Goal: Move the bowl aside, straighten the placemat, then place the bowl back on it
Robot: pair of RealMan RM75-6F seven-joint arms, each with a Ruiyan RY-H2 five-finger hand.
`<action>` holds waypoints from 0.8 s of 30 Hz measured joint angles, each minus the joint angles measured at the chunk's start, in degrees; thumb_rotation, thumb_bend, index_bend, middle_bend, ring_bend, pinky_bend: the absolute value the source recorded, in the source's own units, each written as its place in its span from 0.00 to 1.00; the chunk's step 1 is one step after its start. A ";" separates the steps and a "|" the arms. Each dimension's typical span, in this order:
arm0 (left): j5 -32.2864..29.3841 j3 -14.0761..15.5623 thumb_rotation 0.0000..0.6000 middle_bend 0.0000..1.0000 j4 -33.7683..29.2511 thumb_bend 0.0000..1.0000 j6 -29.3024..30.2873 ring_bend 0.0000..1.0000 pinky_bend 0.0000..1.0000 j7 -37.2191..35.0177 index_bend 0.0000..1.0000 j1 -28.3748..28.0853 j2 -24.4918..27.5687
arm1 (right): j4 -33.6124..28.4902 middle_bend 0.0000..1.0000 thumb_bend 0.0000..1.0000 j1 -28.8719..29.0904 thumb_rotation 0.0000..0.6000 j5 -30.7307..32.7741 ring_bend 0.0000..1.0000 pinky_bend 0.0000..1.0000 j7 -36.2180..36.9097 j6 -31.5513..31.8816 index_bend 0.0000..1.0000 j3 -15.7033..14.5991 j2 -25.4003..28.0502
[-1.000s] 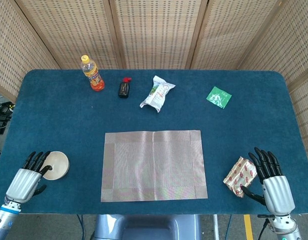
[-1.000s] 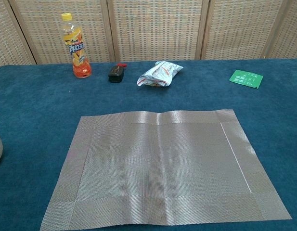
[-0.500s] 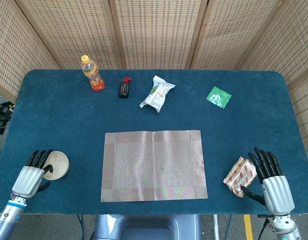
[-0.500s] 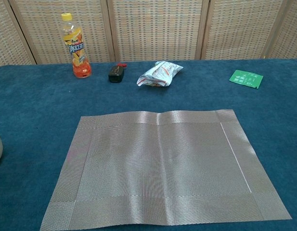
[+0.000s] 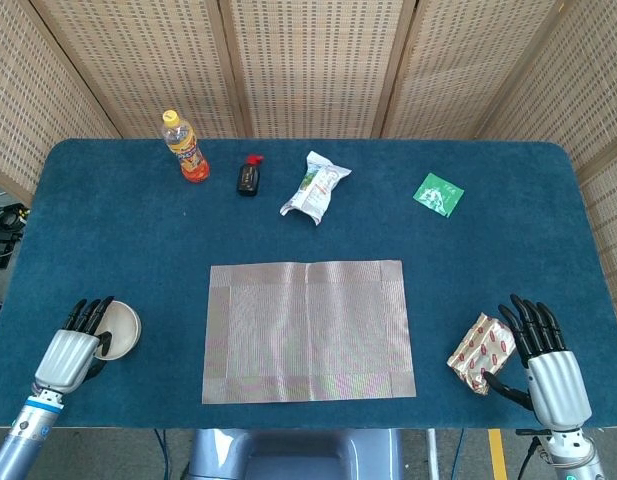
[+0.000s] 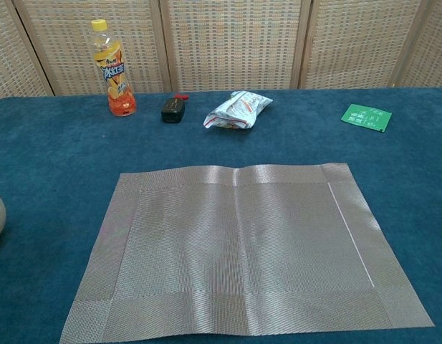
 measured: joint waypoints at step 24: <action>6.77 -3.29 1.00 0.00 -24.88 0.45 -1.47 0.00 0.00 15.89 0.69 -7.91 2.33 | -0.23 0.00 0.20 -0.13 1.00 0.53 0.00 0.00 1.74 0.45 0.07 0.39 0.92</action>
